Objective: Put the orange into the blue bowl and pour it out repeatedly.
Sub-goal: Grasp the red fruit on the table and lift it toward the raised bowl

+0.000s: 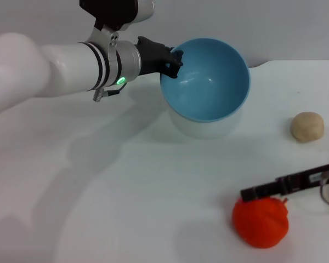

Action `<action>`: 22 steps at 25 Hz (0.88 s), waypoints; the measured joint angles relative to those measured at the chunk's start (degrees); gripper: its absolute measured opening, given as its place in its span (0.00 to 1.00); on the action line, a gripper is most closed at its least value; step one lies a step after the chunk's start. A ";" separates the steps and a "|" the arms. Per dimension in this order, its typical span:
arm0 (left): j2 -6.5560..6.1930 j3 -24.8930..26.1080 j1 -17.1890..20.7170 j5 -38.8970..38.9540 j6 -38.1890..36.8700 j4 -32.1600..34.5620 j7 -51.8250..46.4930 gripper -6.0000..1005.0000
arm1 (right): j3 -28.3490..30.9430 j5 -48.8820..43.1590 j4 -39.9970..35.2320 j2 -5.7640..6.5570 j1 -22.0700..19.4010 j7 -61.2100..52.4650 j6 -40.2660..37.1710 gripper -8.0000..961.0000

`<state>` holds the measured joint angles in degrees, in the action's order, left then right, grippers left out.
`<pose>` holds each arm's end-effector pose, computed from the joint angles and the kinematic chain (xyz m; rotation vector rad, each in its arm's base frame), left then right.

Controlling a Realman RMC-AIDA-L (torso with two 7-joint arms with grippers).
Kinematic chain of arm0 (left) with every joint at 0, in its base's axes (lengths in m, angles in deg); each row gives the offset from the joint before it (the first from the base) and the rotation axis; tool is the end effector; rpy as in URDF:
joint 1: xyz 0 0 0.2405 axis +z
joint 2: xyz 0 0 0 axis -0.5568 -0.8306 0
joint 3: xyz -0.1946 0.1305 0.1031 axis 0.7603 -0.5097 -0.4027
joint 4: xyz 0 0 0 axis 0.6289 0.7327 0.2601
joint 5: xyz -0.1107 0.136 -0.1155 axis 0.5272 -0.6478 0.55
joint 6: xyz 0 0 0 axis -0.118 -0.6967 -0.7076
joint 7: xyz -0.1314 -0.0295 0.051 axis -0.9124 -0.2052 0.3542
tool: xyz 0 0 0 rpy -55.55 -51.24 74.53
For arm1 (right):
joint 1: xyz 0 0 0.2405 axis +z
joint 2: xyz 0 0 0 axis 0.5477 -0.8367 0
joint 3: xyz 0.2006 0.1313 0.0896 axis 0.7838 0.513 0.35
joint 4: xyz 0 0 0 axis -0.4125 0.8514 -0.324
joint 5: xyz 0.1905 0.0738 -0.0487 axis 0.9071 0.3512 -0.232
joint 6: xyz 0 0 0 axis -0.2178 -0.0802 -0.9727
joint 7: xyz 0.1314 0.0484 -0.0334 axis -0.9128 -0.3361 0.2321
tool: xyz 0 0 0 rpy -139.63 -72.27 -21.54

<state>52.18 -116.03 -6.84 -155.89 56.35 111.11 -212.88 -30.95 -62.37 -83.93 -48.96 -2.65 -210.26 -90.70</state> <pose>-0.1356 0.4311 -0.0753 -2.3769 -0.5367 -0.2593 0.2750 0.3220 -0.0054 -2.5678 1.6573 0.1241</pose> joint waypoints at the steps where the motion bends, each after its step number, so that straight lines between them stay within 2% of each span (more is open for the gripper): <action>1: 0.01 -0.15 0.03 0.00 0.00 -0.01 0.00 0.00 | -0.89 -0.26 1.12 0.01 0.42 0.01 0.36 0.74; 4: 0.02 -0.50 0.05 -0.02 0.00 -0.23 -0.01 0.00 | -3.28 -0.75 2.88 0.01 1.01 0.21 1.30 0.73; 14: 0.13 -1.15 0.12 -0.07 0.28 -0.21 -0.05 0.00 | -3.92 -0.75 2.62 0.20 1.06 1.72 0.72 0.73; 22: 0.12 -1.30 0.10 -0.88 0.53 -0.21 0.29 0.00 | -3.99 -0.65 2.23 0.25 1.22 5.35 -0.29 0.39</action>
<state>52.29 -117.34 -6.75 -156.76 56.88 110.90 -212.60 -34.94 -63.03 -81.70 -48.71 -1.43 -204.91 -91.00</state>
